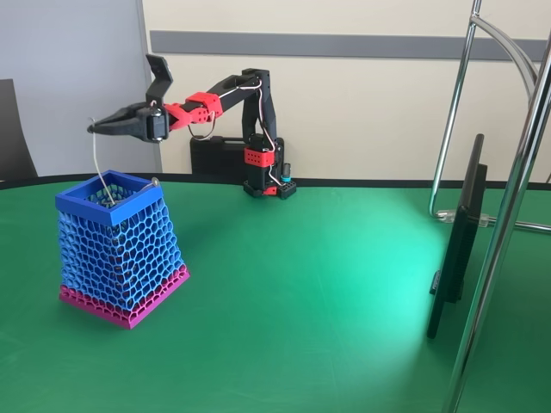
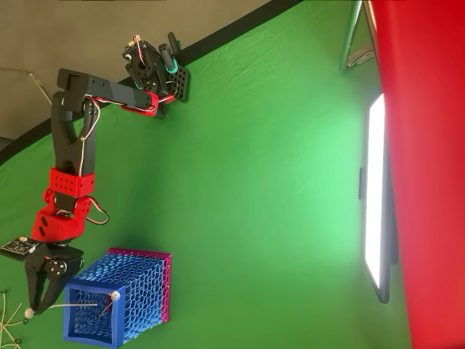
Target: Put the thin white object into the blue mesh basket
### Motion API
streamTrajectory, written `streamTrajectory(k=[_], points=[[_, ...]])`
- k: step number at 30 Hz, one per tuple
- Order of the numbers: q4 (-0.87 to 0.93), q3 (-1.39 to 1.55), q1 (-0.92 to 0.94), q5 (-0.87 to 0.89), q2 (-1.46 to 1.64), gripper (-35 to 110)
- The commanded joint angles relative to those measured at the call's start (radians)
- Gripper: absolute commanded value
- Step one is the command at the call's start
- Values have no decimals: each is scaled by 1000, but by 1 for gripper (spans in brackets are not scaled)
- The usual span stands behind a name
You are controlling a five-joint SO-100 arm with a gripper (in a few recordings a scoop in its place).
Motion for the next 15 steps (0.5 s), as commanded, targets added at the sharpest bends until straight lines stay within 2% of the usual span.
streamTrajectory(k=[1,9,15], points=[[-20,34,-38,14,32,7],[-20,140,-121,100,100,17],[-20,192,-189,218,173,19]])
